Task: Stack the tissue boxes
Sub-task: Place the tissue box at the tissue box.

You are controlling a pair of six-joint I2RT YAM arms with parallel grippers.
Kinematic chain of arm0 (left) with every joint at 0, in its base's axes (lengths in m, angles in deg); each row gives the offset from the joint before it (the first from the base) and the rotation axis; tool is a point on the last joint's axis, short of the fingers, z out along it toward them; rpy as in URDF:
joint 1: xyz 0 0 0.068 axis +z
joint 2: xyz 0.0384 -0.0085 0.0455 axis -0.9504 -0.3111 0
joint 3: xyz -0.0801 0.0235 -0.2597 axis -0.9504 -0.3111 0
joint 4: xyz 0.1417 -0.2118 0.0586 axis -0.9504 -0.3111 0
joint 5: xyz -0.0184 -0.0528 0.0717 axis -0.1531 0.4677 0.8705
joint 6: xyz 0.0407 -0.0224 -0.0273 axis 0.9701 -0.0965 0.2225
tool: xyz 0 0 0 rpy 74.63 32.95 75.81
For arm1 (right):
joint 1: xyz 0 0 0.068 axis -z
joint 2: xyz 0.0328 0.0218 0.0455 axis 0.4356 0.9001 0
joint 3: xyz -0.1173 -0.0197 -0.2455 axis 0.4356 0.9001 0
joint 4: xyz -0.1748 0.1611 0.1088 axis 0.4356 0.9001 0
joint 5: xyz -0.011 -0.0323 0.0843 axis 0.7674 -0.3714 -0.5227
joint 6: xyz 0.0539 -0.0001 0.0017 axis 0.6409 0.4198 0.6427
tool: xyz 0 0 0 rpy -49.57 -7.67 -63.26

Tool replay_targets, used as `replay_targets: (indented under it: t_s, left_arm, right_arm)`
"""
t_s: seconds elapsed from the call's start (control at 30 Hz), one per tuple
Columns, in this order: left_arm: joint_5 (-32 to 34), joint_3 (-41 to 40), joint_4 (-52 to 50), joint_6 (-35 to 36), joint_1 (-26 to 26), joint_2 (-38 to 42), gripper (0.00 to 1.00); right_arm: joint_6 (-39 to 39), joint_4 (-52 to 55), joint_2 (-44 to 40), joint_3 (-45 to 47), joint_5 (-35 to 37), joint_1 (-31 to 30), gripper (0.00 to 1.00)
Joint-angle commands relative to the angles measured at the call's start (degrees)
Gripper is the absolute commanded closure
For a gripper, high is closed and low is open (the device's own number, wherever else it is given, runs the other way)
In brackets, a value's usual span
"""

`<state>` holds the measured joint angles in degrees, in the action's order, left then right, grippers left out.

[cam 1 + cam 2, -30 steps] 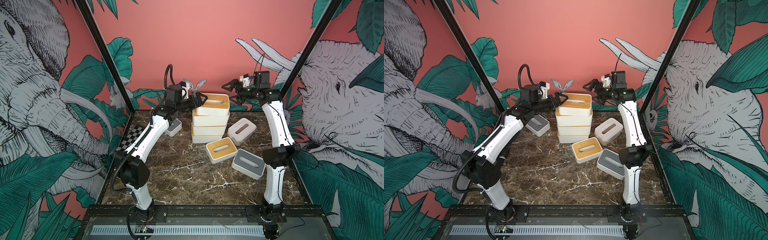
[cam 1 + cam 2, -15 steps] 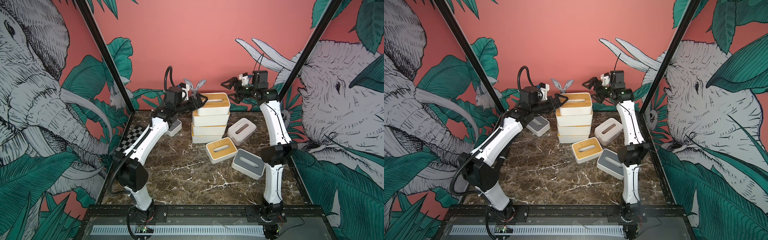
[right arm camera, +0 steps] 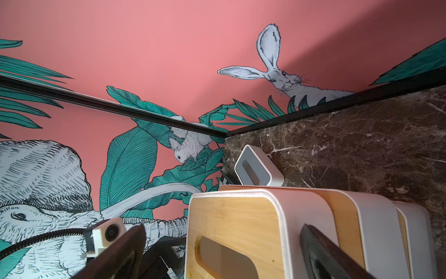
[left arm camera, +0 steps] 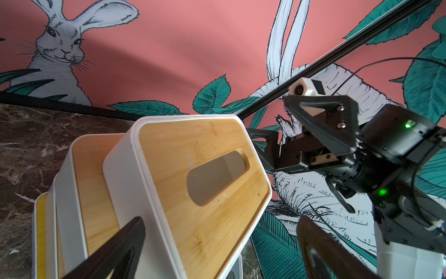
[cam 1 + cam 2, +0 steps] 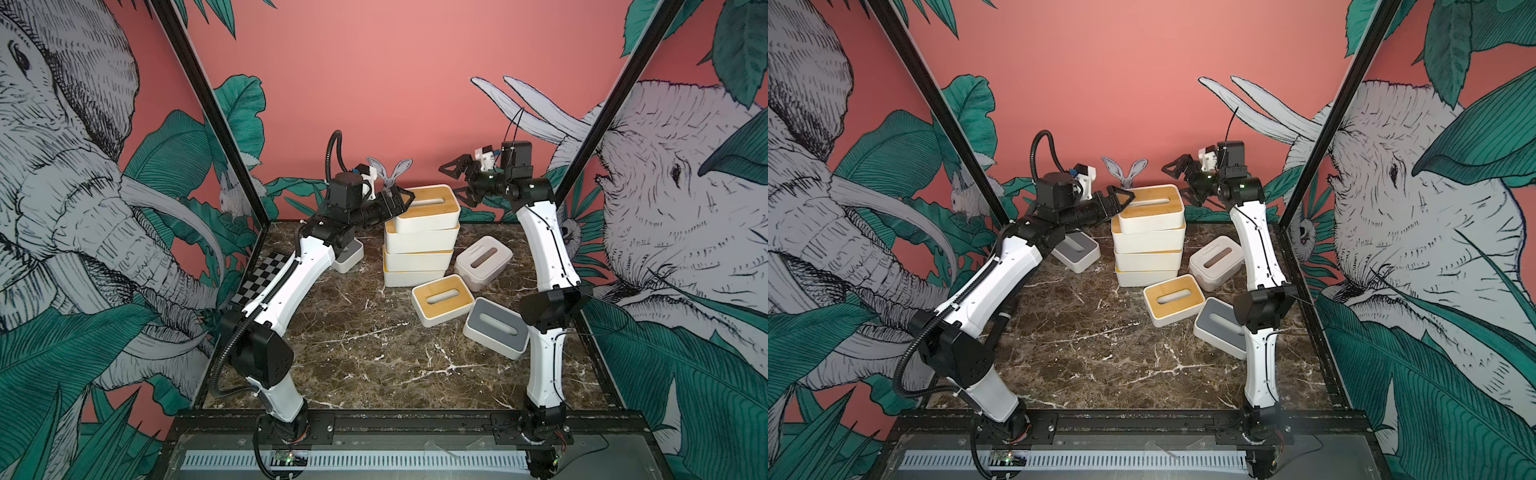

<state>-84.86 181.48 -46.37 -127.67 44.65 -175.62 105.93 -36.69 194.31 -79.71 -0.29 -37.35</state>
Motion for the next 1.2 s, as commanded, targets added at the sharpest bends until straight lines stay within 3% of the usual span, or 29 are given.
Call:
replay_targets:
  t_s: [0.0, 0.13, 0.27, 0.4, 0.57, 0.7, 0.97, 1.17]
  left_arm:
    - [2.5, -0.4, -4.0, 2.3, 0.6, 5.8, 0.01]
    - [7.6, -3.8, -11.3, 4.6, 3.0, 12.2, 0.00]
    - [10.8, -8.8, -19.6, 3.5, 9.0, 18.2, 0.00]
    - [19.7, -7.5, -32.4, 4.7, 11.1, 17.5, 0.00]
    - [23.7, -6.3, -35.6, 2.9, 12.8, 10.1, 0.01]
    - [23.3, -5.5, -33.4, -0.8, 15.8, 2.3, 0.01]
    - [26.3, 8.2, -34.9, -1.1, 18.1, -16.1, 0.01]
    - [27.0, 13.8, -34.3, -2.2, 19.0, -24.1, 0.05]
  right_arm:
    - [-2.7, 2.3, -3.4, 0.1, 2.7, 1.0, 0.01]
    - [-4.7, 4.8, -5.8, 0.0, 5.6, 2.8, 0.01]
    - [-8.4, 8.7, -8.9, -0.2, 9.1, 3.8, 0.01]
    - [-13.9, 13.6, -13.6, 1.9, 15.1, 3.7, 0.01]
    - [-19.9, 13.5, -26.0, 17.8, 26.6, 3.8, 0.01]
    - [-22.4, 5.4, -40.1, 34.5, 29.0, 4.0, 0.01]
    - [-21.2, -5.9, -58.1, 59.6, 23.4, 4.1, 0.01]
    - [-19.6, -8.1, -62.6, 67.1, 20.3, 4.1, 0.01]
